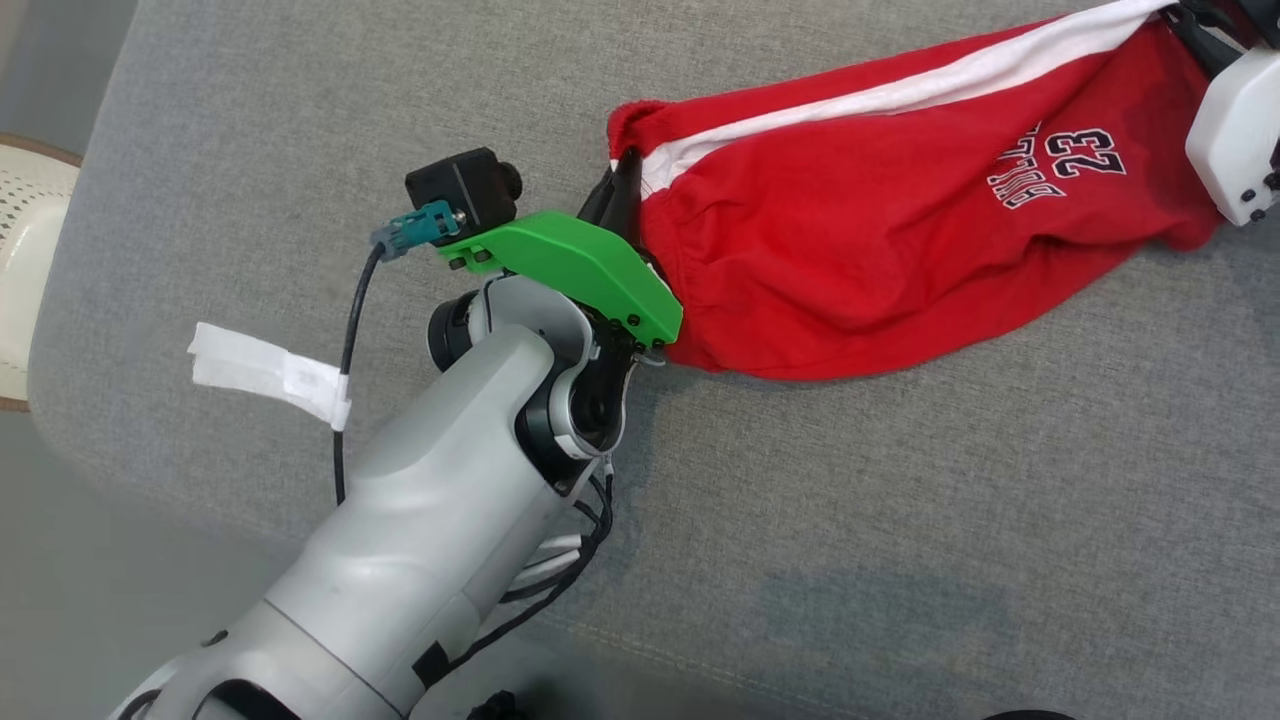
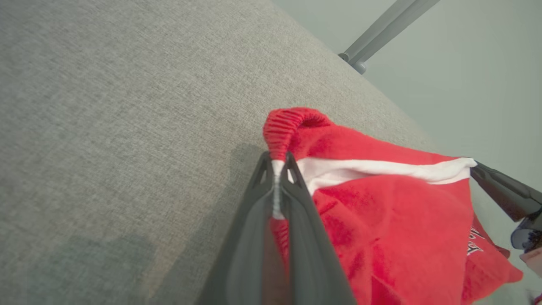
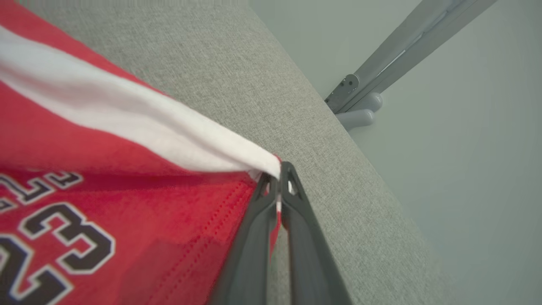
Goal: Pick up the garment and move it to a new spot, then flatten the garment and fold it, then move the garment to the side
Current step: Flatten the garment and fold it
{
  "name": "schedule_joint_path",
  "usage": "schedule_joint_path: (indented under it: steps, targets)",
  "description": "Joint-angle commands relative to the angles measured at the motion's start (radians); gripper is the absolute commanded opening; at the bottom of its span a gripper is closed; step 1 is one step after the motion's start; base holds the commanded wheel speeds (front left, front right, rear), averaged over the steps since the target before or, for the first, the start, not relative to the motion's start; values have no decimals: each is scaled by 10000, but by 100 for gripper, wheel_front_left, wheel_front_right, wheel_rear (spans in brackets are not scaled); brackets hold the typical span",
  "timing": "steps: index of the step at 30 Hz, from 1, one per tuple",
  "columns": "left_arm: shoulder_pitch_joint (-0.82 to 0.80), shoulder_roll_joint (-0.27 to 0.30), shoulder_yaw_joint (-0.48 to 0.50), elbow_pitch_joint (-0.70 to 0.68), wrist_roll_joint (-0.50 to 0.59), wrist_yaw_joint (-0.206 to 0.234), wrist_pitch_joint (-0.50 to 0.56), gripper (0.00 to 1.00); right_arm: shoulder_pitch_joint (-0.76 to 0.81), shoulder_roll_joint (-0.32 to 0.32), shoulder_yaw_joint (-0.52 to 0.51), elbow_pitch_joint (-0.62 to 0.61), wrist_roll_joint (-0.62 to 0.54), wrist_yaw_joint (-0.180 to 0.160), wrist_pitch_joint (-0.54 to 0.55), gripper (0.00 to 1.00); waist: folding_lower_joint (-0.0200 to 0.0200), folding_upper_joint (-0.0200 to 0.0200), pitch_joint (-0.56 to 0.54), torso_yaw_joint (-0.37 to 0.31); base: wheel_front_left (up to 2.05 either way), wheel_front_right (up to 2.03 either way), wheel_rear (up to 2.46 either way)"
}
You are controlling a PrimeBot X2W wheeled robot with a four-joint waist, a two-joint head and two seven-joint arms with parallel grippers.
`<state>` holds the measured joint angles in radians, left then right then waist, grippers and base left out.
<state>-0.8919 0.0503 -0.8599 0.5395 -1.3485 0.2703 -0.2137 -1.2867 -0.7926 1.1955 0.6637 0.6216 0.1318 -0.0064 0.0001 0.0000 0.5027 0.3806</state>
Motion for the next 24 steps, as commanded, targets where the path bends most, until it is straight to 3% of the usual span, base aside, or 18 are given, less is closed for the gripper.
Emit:
schedule_joint_path:
  steps: [1,2,3,4,11,15,20,21,24]
  targets:
    - [-245,9,-235,229,-68,45,-73,18,-148,118,72,207,98,-23,-184,100,-1,0,-30,-92,0,0,0]
    - [-302,13,-376,380,-121,67,-77,40,-166,205,141,323,139,-21,-265,100,-1,0,-55,-146,0,0,0]
    - [-337,15,-509,488,-163,60,-89,55,-196,273,218,401,136,-23,-344,100,-1,0,-87,-199,0,0,0]
    - [-382,9,-630,602,-187,33,-106,100,-232,350,238,458,191,-23,-463,100,-1,0,-129,-262,0,0,0]
    - [-256,109,-874,1019,51,-103,-300,100,-136,697,174,460,604,-23,-1482,100,-1,0,-615,-740,0,0,0]
    - [108,678,-534,842,896,102,-506,100,456,1050,-441,524,1001,-21,-2099,100,-1,0,-1044,-1204,0,0,0]
    - [1490,1301,1457,-1148,3650,693,-505,100,1543,1462,-1759,686,883,-21,-2547,100,-1,0,-1463,-1684,0,0,0]
    - [2346,1448,2097,-2073,4727,825,-509,100,2096,1689,-2529,657,582,-21,-2587,100,-1,0,-1624,-1823,0,0,0]
    - [3693,1525,2776,-3189,6094,811,-511,100,3195,2000,-4277,167,-192,-21,-2583,100,-1,0,-1853,-1976,0,0,0]
